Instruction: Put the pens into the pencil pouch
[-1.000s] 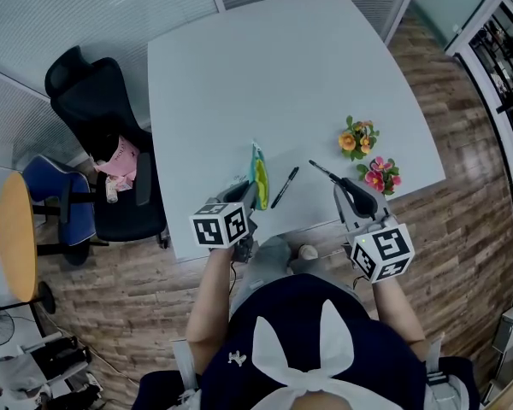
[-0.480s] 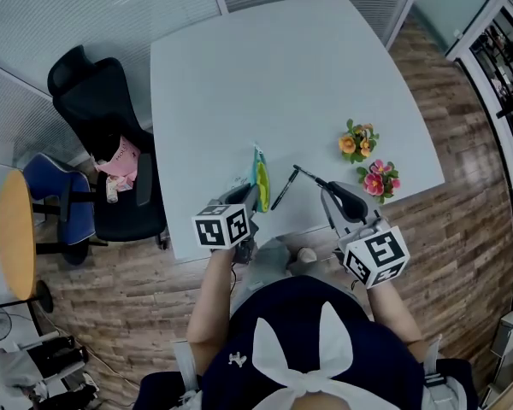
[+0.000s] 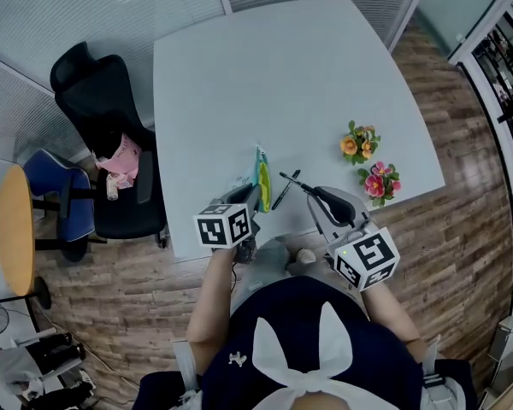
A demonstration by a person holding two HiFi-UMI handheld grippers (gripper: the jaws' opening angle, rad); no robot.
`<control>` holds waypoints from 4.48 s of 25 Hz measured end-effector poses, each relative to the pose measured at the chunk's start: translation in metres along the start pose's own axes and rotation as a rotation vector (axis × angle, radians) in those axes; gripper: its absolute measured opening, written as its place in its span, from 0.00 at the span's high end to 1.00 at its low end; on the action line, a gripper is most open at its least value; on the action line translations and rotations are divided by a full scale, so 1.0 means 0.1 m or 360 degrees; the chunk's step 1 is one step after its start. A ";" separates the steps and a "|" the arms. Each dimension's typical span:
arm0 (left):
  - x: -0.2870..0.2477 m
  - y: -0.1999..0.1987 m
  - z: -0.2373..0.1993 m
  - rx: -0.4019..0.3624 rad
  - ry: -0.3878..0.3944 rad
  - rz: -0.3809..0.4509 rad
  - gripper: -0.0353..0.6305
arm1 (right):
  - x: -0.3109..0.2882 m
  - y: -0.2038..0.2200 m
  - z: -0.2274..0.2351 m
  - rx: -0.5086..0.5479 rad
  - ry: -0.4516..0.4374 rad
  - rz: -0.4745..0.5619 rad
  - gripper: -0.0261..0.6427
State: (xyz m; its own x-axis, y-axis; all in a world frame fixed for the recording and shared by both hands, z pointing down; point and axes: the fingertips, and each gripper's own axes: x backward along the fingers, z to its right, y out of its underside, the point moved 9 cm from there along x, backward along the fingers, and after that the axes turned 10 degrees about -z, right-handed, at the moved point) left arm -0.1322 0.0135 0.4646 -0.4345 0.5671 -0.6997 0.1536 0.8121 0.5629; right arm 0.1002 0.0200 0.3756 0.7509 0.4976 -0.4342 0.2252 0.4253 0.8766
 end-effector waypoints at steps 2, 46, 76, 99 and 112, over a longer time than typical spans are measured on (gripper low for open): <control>-0.01 0.01 0.00 0.0001 -0.0001 -0.0002 0.88 | -0.03 0.01 -0.02 0.0012 -0.0024 -0.0007 0.87; 0.06 0.02 -0.14 0.0021 0.0098 -0.0015 0.88 | -0.78 -0.11 -0.32 0.0261 -0.0143 -0.0234 0.87; 0.10 -0.08 -0.38 -0.0006 0.0232 -0.0036 0.88 | -1.47 0.11 -0.37 0.0277 -0.0064 -0.0393 0.87; 0.10 -0.12 -0.54 -0.0082 0.0303 -0.0066 0.88 | -1.45 0.26 -0.24 0.0156 0.0101 -0.0375 0.86; 0.01 -0.19 -0.57 -0.0098 0.0332 -0.0096 0.88 | -1.36 0.57 0.17 -0.0034 0.0298 -0.0495 0.85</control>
State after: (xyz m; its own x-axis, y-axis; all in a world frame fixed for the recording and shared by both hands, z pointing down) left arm -0.1865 -0.0087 0.4786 -0.6163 0.4718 -0.6305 0.0702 0.8304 0.5528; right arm 0.0215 -0.0363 0.4877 0.5212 0.4712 -0.7116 0.4105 0.5926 0.6931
